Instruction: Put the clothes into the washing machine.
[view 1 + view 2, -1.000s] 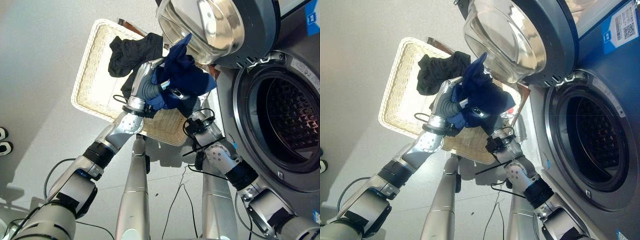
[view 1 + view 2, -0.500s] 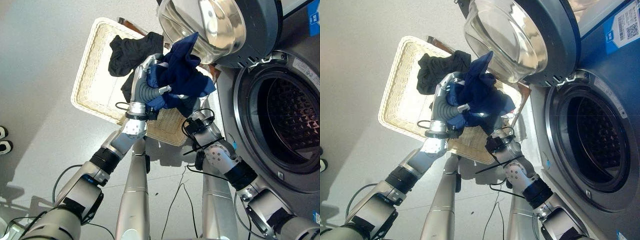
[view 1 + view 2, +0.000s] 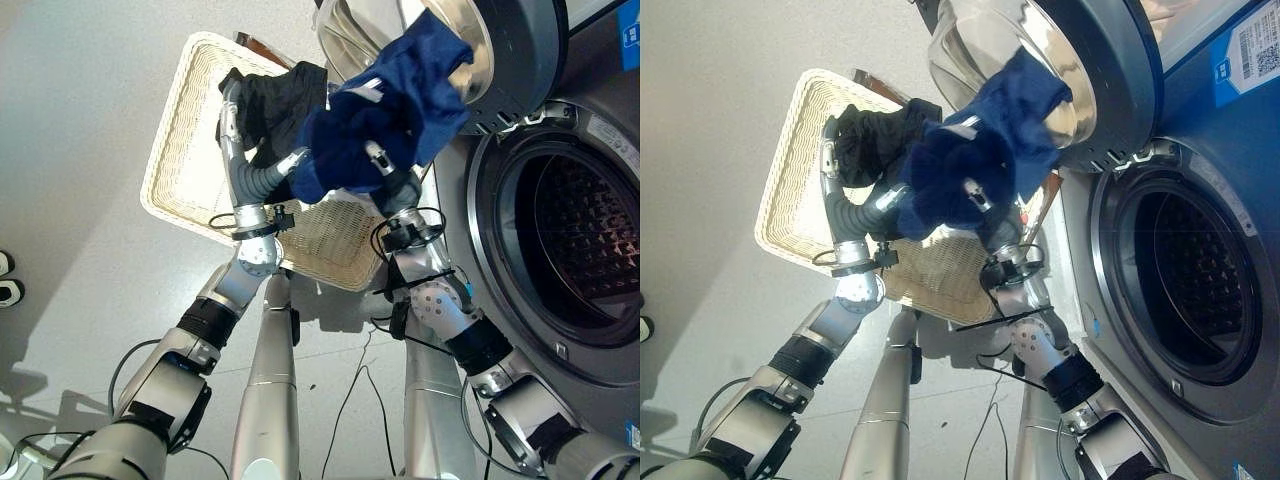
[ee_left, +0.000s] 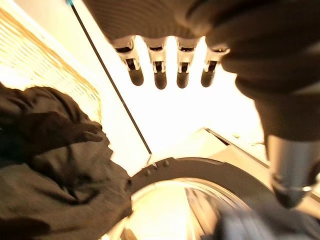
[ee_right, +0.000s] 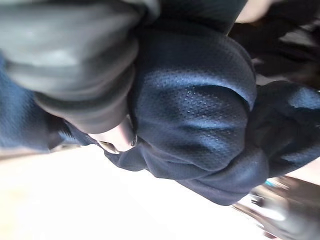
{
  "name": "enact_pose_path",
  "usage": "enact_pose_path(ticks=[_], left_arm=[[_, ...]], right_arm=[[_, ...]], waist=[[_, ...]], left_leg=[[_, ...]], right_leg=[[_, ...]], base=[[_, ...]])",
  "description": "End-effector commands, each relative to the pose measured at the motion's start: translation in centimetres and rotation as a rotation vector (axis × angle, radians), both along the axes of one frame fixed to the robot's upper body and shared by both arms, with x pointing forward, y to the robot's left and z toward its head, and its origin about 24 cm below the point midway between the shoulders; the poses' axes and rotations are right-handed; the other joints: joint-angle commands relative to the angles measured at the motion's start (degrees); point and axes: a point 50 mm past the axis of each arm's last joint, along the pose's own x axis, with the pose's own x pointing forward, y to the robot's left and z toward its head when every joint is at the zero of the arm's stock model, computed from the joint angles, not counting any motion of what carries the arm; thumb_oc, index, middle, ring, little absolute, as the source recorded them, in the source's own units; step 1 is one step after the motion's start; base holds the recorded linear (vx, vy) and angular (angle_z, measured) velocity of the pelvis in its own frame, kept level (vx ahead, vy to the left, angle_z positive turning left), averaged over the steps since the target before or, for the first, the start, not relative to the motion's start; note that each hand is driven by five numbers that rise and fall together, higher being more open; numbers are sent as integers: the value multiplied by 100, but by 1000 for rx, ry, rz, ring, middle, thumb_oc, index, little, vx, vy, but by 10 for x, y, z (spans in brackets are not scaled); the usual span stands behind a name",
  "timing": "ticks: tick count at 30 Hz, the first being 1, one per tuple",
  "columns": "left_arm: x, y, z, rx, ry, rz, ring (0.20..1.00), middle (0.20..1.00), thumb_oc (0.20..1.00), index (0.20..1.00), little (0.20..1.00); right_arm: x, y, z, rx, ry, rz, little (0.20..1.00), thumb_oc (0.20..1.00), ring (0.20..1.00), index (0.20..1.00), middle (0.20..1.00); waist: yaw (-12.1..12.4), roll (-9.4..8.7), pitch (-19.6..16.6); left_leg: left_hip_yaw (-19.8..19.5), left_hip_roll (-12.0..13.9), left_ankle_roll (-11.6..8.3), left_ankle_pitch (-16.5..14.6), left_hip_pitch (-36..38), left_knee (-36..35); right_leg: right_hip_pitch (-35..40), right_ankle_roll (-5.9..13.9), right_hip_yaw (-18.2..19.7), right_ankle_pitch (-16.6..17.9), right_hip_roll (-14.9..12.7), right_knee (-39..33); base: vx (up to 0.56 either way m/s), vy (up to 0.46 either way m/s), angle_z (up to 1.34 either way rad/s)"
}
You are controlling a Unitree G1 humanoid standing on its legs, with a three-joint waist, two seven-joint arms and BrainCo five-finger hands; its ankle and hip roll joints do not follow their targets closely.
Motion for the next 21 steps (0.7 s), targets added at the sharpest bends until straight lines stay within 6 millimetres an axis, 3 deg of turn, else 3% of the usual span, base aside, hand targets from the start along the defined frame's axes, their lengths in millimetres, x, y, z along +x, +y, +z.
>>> enact_pose_path(ticks=[1, 7, 13, 18, 19, 21], left_arm=[[0, 9, 22, -11, -107, 49, 1000, 1000, 1000, 1000, 1000], [6, 18, 14, -5, -68, 109, 1000, 1000, 1000, 1000, 1000], [11, 33, 7, 1, -20, 169, 1000, 1000, 1000, 1000, 1000], [16, 43, 2, 4, 11, 209, 1000, 1000, 1000, 1000, 1000], [19, 48, 2, 11, 25, 223, 1000, 1000, 1000, 1000, 1000], [21, 50, 2, 20, 40, 232, 1000, 1000, 1000, 1000, 1000]], right_arm=[[-15, -4, 31, 117, -165, -11, 200, 200, 200, 200, 200], [-3, -35, 19, 123, -103, -160, 200, 200, 200, 200, 200], [11, -71, -8, 118, 26, -280, 200, 200, 200, 200, 200], [24, -97, -43, 140, 204, -332, 200, 200, 200, 200, 200], [29, -113, -65, 147, 298, -362, 200, 200, 200, 200, 200], [32, -124, -80, 161, 370, -387, 200, 200, 200, 200, 200]], waist=[[-63, -241, -111], [-145, -242, -111], [-233, -260, -111], [-281, -265, -111], [-294, -251, -111], [-298, -243, -111]], left_leg=[[300, -658, 575, -138, -165, 321], [359, -618, 557, -147, -158, 297], [415, -575, 519, -169, -159, 293], [456, -538, 498, -173, -164, 293], [482, -528, 487, -173, -180, 290], [489, -517, 475, -166, -192, 283]], right_leg=[[247, 188, -537, 1333, 373, -1427], [237, 203, -496, 1342, 400, -1448], [236, 215, -454, 1358, 421, -1492], [214, 213, -438, 1367, 436, -1488], [192, 200, -431, 1371, 437, -1497], [182, 188, -425, 1380, 436, -1511]], base=[[0, 0, 0], [-5, 16, 0], [0, 0, 0], [-4, 19, -5], [-3, 21, -4], [3, 10, -4]])
